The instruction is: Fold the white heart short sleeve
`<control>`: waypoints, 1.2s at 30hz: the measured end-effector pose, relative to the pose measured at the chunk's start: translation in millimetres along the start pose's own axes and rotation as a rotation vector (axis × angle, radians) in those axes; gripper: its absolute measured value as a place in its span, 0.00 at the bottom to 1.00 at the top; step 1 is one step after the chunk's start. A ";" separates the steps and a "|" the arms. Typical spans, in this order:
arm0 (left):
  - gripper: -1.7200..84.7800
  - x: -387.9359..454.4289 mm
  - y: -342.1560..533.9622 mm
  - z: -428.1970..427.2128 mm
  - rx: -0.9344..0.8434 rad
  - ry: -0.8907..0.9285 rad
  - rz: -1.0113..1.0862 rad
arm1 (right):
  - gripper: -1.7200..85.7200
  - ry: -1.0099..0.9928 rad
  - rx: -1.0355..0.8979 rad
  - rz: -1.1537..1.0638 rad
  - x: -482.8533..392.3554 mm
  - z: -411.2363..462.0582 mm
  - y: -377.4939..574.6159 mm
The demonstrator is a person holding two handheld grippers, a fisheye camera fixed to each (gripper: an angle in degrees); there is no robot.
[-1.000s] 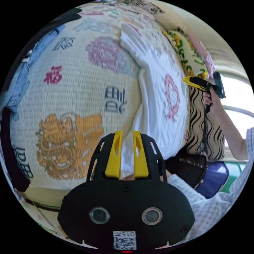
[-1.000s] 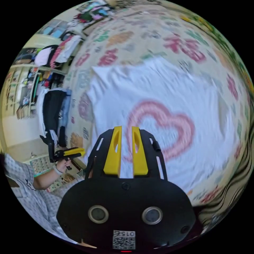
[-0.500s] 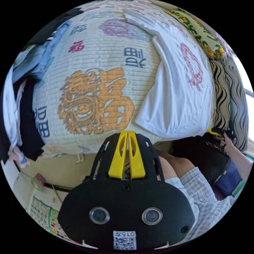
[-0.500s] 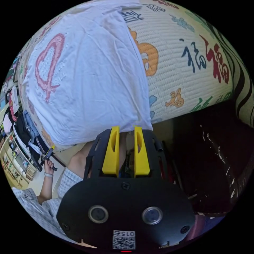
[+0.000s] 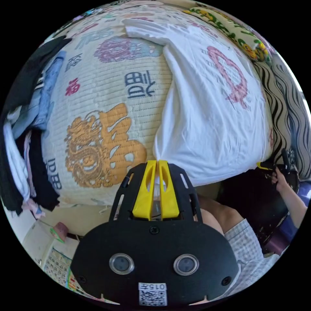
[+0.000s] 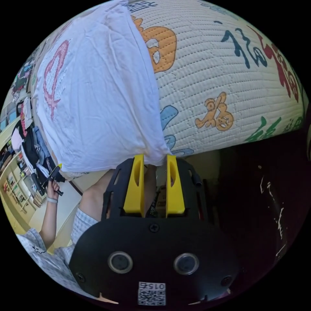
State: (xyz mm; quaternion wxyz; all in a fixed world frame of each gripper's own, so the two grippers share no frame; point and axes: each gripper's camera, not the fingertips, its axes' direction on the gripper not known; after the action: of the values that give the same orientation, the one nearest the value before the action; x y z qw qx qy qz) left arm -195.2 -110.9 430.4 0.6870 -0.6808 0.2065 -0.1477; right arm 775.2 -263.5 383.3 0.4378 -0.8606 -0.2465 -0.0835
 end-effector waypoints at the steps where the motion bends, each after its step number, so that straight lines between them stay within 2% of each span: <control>1: 0.03 -3.2 11.2 0.0 0.009 0.014 -0.028 | 0.14 -0.018 0.008 -0.019 5.6 -0.3 6.8; 4: 0.03 -5.8 33.5 7.3 0.031 0.049 -0.066 | 0.11 -0.070 0.023 -0.062 21.8 -0.6 26.6; 7: 0.03 -0.3 40.6 17.7 0.041 0.045 -0.082 | 0.04 -0.156 0.007 -0.108 39.4 5.3 48.3; 11: 0.03 14.5 40.0 29.6 0.006 -0.019 0.013 | 0.02 -0.206 0.086 -0.138 58.3 5.5 83.0; 15: 0.03 23.8 45.3 38.7 -0.018 -0.039 0.111 | 0.03 -0.177 0.130 -0.215 55.8 12.3 104.9; 18: 0.02 25.2 53.4 45.6 -0.009 -0.021 0.164 | 0.09 -0.149 0.141 -0.249 51.8 22.3 112.8; 21: 0.02 28.7 67.4 49.6 0.032 -0.030 0.228 | 0.12 -0.243 0.171 -0.237 53.0 36.2 116.0; 24: 0.02 43.8 88.4 54.2 0.106 -0.128 0.372 | 0.08 -0.148 0.210 -0.259 45.2 48.9 124.6; 29: 0.02 52.8 125.0 60.7 0.246 -0.219 0.525 | 0.03 -0.137 0.272 -0.169 34.5 68.7 150.0; 31: 0.02 43.7 132.3 52.8 0.257 -0.156 0.494 | 0.03 -0.131 0.275 -0.125 27.6 71.4 160.5; 36: 0.03 16.9 153.0 31.9 0.337 0.011 0.408 | 0.02 0.064 0.262 -0.119 -13.5 78.6 178.1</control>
State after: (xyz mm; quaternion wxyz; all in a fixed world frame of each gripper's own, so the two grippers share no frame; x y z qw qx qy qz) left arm -177.0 -86.6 276.2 0.8052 -0.5004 0.3156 -0.0419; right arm 846.5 -294.0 204.2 0.5481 -0.7770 -0.2916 -0.1037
